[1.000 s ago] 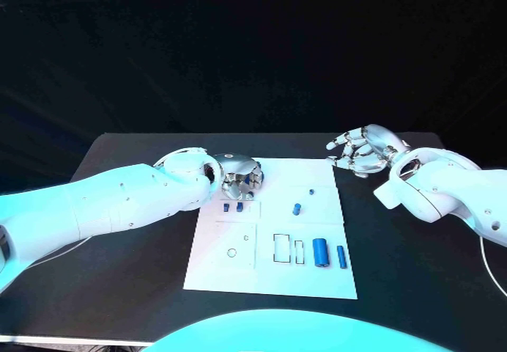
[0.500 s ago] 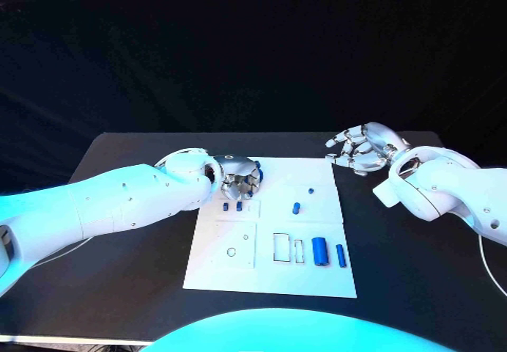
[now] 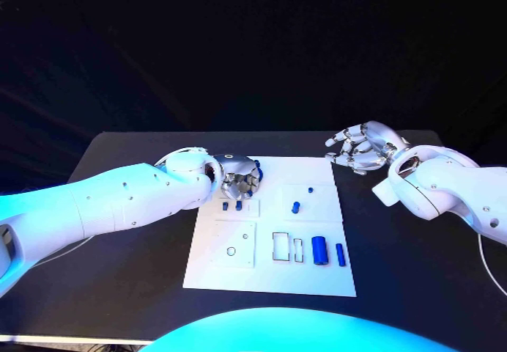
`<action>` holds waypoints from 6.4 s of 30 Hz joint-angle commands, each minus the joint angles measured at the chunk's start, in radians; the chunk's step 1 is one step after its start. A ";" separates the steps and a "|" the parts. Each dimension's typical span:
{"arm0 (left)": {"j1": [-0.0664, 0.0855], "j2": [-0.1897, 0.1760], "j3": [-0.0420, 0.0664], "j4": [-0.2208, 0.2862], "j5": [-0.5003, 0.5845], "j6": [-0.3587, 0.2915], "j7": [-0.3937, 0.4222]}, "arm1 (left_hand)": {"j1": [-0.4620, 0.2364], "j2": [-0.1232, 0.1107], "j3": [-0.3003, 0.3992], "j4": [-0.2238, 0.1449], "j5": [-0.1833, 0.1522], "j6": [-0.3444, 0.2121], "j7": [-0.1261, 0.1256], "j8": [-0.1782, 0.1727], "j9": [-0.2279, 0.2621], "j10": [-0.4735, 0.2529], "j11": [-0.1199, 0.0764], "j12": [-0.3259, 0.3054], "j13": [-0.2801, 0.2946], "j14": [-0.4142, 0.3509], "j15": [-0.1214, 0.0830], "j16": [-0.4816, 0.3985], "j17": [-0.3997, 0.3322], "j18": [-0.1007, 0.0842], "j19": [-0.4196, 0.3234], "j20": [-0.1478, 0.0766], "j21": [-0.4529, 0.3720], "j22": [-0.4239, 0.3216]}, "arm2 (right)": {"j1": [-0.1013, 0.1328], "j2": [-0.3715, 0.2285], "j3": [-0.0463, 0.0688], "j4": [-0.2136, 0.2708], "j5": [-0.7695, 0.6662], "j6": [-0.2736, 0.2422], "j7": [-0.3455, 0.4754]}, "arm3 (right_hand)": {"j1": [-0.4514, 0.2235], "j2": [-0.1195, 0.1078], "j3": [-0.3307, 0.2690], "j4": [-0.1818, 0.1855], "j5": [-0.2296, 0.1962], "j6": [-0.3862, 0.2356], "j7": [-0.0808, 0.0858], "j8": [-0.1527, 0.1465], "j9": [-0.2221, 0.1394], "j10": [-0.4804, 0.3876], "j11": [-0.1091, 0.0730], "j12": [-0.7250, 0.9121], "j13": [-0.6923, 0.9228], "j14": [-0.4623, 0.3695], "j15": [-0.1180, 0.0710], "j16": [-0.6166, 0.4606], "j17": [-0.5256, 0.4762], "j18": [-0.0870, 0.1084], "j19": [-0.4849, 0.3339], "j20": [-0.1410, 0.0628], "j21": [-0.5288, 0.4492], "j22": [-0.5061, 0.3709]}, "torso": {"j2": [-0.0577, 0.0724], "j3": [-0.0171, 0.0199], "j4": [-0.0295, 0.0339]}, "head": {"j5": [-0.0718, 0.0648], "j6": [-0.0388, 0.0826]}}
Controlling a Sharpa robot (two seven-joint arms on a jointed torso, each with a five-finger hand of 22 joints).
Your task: Assemble the parts on the task board
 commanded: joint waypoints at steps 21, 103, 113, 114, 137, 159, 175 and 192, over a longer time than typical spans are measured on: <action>-0.006 -0.069 0.029 0.063 0.072 -0.070 0.019 | -0.020 0.024 0.012 -0.025 -0.006 0.045 -0.004 -0.018 0.010 0.068 -0.014 -0.055 -0.010 0.076 -0.015 0.032 0.072 -0.011 0.074 -0.015 0.062 0.077 | -0.001 0.002 0.000 -0.003 0.000 0.004 0.015 | -0.003 -0.009 0.012 -0.001 0.005 0.001 0.000 0.008 0.000 0.003 -0.002 -0.002 -0.001 0.007 -0.007 -0.006 -0.001 0.011 -0.005 -0.002 -0.006 -0.002 | -0.003 -0.0004 0.0023 | 0.004 0.010; -0.038 -0.107 0.039 0.036 0.117 -0.012 -0.010 | -0.044 0.008 0.008 -0.034 -0.011 0.044 -0.004 -0.057 0.010 0.106 -0.014 -0.112 -0.015 0.082 -0.014 0.035 0.067 -0.013 0.078 -0.014 0.058 0.082 | -0.002 -0.004 0.000 -0.002 0.000 0.009 0.007 | -0.004 -0.010 0.014 -0.001 0.006 0.001 0.000 0.009 0.000 0.001 -0.002 -0.007 -0.008 0.007 -0.007 -0.008 -0.003 0.012 -0.005 -0.002 -0.009 -0.003 | -0.001 -0.0007 0.0008 | 0.010 0.002; -0.038 -0.109 0.039 0.036 0.129 -0.029 0.000 | -0.053 -0.003 0.013 -0.036 -0.011 0.003 0.006 -0.108 -0.001 0.111 -0.008 -0.145 -0.017 0.079 -0.009 0.035 0.059 -0.011 0.074 -0.010 0.049 0.076 | -0.003 -0.004 0.000 -0.003 0.000 0.009 0.007 | -0.004 -0.010 0.014 -0.001 0.006 0.001 0.000 0.009 0.000 0.001 -0.002 -0.007 -0.008 0.007 -0.007 -0.008 -0.003 0.012 -0.005 -0.002 -0.009 -0.003 | -0.001 -0.0003 0.0002 | 0.010 0.002; -0.038 -0.109 0.039 0.036 0.131 -0.031 0.001 | -0.053 -0.004 0.013 -0.036 -0.011 0.001 0.006 -0.111 -0.001 0.111 -0.008 -0.146 -0.017 0.078 -0.009 0.035 0.057 -0.011 0.073 -0.010 0.048 0.076 | -0.003 -0.004 0.000 -0.003 0.000 0.009 0.007 | -0.004 -0.010 0.014 -0.001 0.006 0.001 0.000 0.009 0.000 0.001 -0.002 -0.007 -0.008 0.007 -0.007 -0.008 -0.003 0.012 -0.005 -0.002 -0.009 -0.003 | -0.001 -0.0003 0.0003 | 0.010 0.002; -0.039 -0.115 0.039 0.029 0.139 -0.030 -0.016 | -0.063 -0.019 0.012 -0.038 -0.010 -0.083 0.006 -0.193 -0.025 0.128 -0.008 -0.185 -0.011 0.065 -0.009 0.029 0.030 -0.008 0.065 -0.008 0.028 0.062 | -0.005 -0.005 0.000 -0.006 -0.005 0.017 -0.004 | -0.013 -0.020 0.030 -0.001 0.006 -0.012 0.001 0.012 -0.002 -0.038 -0.002 -0.064 -0.078 0.000 -0.007 -0.031 -0.030 0.016 -0.015 -0.003 -0.048 -0.022 | -0.001 0.0001 -0.0002 | 0.010 0.001; -0.038 -0.181 0.066 -0.008 0.549 -0.173 0.092 | -0.039 -0.001 0.042 -0.068 -0.007 -0.004 0.035 -0.163 -0.013 0.067 0.028 -0.235 -0.008 -0.130 0.017 -0.089 -0.276 0.014 -0.047 0.009 -0.052 -0.019 | -0.016 0.016 -0.001 -0.028 -0.345 0.104 -0.012 | 0.074 -0.071 0.188 -0.077 -0.158 0.066 -0.001 0.051 -0.012 -0.006 0.008 -0.543 -0.505 -0.006 -0.001 -0.074 -0.073 0.019 -0.006 -0.001 -0.097 -0.011 | -0.002 0.0004 -0.0018 | -0.003 0.017; -0.035 -0.276 0.077 0.175 1.383 -0.174 0.330 | -0.084 0.014 -0.020 -0.055 -0.003 -0.076 0.054 -0.182 -0.016 -0.013 0.048 -0.199 0.007 -0.248 0.039 -0.213 -0.411 0.013 -0.098 0.033 -0.167 -0.079 | -0.067 0.107 -0.008 -0.050 -0.785 0.194 -0.120 | 0.037 -0.092 0.215 -0.130 -0.150 0.097 -0.001 0.028 -0.030 -0.005 0.024 -0.720 -0.654 0.014 0.012 -0.040 -0.030 0.007 0.020 0.000 -0.032 0.048 | 0.000 -0.0015 -0.0003 | -0.077 0.035; -0.036 -0.282 0.077 0.185 1.429 -0.176 0.350 | -0.079 0.021 -0.022 -0.057 -0.003 -0.080 0.058 -0.181 -0.015 -0.019 0.051 -0.192 0.009 -0.255 0.041 -0.218 -0.416 0.013 -0.097 0.034 -0.176 -0.084 | -0.108 0.164 -0.010 -0.079 -0.882 0.184 -0.174 | 0.029 -0.085 0.215 -0.143 -0.135 0.109 0.001 0.026 -0.033 -0.002 0.027 -0.735 -0.672 0.022 0.016 -0.023 -0.008 0.002 0.035 0.004 0.001 0.068 | -0.001 -0.0025 0.0017 | -0.077 0.033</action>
